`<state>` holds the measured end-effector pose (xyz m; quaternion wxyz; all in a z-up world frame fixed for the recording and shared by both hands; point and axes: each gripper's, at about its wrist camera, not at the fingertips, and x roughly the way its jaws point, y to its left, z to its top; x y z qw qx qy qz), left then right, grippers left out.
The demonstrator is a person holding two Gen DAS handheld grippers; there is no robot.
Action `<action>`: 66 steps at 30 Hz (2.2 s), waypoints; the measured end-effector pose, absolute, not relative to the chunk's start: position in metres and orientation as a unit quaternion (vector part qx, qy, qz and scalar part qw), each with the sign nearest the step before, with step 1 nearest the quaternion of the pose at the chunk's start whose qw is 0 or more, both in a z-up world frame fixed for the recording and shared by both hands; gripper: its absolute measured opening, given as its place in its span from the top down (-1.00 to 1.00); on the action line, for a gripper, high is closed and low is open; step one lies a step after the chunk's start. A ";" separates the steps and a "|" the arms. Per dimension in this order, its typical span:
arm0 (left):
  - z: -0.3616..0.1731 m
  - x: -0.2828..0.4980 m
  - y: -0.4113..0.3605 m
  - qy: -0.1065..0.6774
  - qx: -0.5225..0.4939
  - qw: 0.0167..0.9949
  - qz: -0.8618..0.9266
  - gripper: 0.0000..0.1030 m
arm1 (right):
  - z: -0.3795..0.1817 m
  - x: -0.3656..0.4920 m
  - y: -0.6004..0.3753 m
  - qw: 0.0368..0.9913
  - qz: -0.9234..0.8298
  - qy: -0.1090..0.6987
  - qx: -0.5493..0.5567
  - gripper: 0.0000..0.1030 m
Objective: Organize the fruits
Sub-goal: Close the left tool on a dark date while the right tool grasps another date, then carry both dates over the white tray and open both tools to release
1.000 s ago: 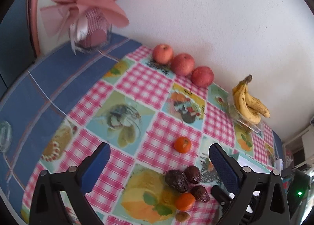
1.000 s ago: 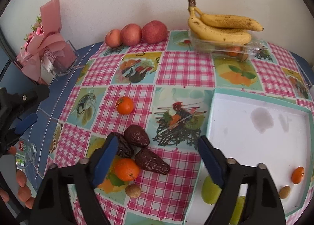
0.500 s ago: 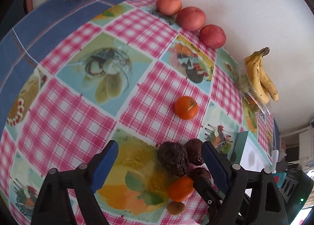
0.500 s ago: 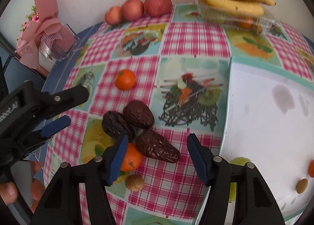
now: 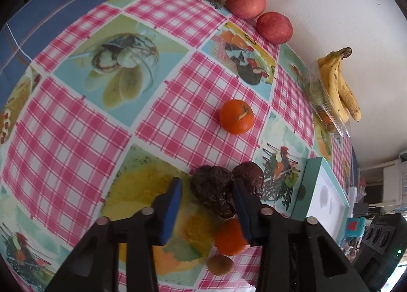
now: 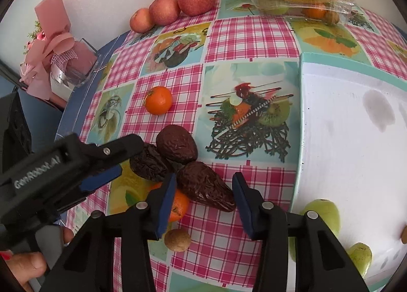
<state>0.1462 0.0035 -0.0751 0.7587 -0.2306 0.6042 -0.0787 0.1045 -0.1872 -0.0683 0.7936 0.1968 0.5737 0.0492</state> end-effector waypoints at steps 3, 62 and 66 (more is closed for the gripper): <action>-0.075 0.145 0.000 0.604 -0.229 0.759 -0.085 0.29 | -0.067 0.104 -0.191 0.793 0.042 0.575 0.197 0.17; 0.043 0.116 -0.025 0.485 -0.173 0.847 -0.129 0.30 | 0.021 0.058 -0.295 0.853 -0.086 0.463 0.227 0.29; 0.044 0.109 -0.056 0.490 -0.144 0.846 -0.154 0.30 | 0.020 0.040 -0.329 0.843 -0.137 0.460 0.242 0.29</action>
